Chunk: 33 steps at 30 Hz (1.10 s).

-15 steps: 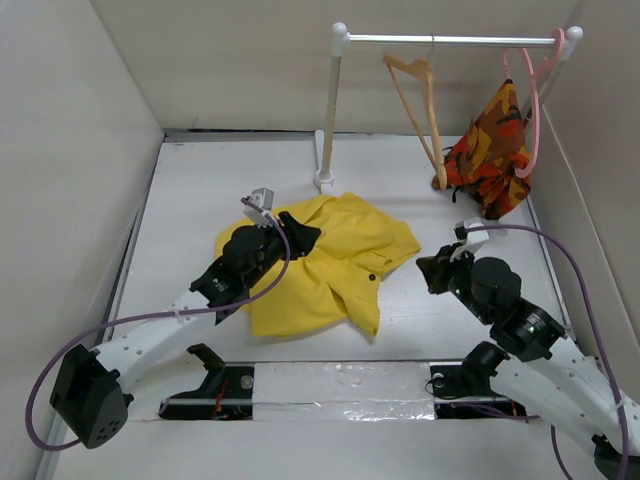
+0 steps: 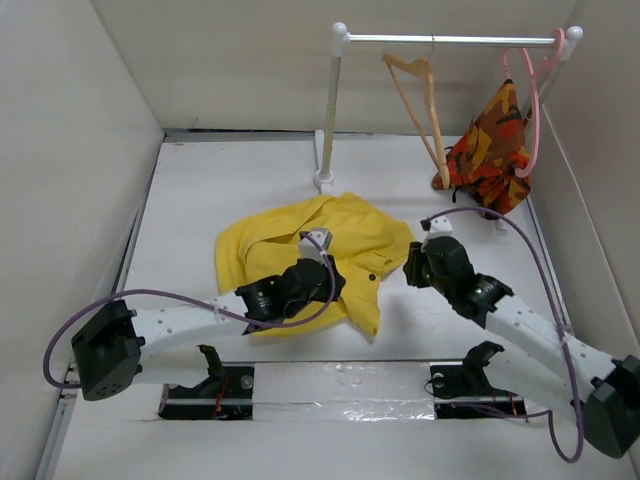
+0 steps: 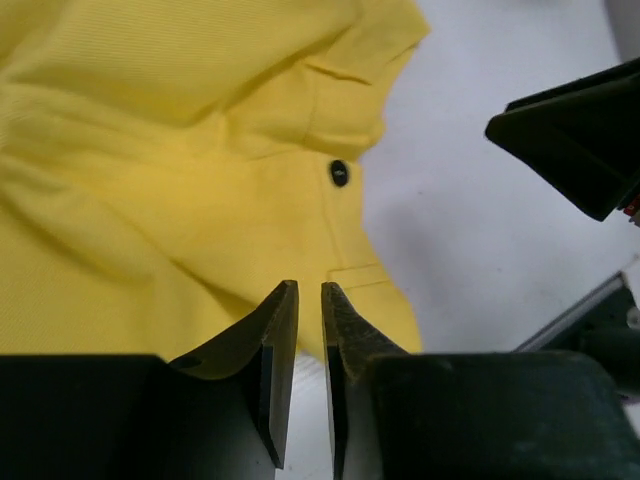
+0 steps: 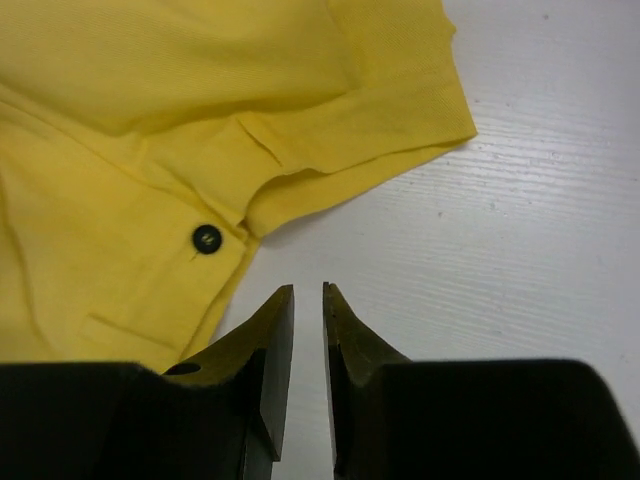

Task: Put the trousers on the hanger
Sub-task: Flatten out the trousers at the center of the board.

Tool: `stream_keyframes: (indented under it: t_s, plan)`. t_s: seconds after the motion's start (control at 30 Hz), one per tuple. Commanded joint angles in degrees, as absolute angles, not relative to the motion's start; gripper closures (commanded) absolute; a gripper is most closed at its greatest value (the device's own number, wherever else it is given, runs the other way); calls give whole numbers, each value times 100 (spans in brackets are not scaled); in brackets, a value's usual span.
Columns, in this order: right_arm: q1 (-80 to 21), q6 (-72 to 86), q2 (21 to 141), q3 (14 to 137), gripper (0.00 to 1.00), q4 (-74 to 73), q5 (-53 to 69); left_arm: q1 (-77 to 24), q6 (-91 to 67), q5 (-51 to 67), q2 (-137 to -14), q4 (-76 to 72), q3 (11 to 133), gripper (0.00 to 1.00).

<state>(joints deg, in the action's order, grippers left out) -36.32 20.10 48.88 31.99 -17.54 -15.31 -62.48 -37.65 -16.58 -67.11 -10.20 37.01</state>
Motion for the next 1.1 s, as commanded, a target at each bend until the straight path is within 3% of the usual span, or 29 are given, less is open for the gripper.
stream_keyframes:
  t_s: [0.0, 0.07, 0.1, 0.2, 0.43, 0.8, 0.97, 1.07]
  plan:
    - [-3358, 2065, 5656, 3173, 60, -724, -1188, -6171, -4262, -2644, -6549, -396, 3938, 86]
    - [-3191, 2127, 6045, 3173, 47, -388, -1064, -6039, -4472, -2838, -6260, -413, 3727, 68]
    - [-3190, 2144, 6221, 3208, 38, -108, -1029, -5751, -4552, -2813, -6153, -457, 3640, 64]
    - [-3015, 2329, 6889, 3331, 29, 393, -976, -4909, -4737, -2374, -5724, -668, 3279, 57]
    - [-2339, 2724, 7918, 3349, 29, 1054, -862, -3150, -5009, -2030, -5072, -161, 2839, 54]
    - [-2136, 2812, 8411, 3156, 30, 1870, -387, -1996, -5950, -2514, -4140, 888, 2101, 46]
    - [-2136, 2795, 8587, 3138, 48, 2144, -123, -1706, -5679, -1979, -4305, 265, 1890, 49]
    - [-2136, 2742, 8692, 3208, 49, 2180, -62, -1705, -5291, -1784, -4700, -156, 1907, 54]
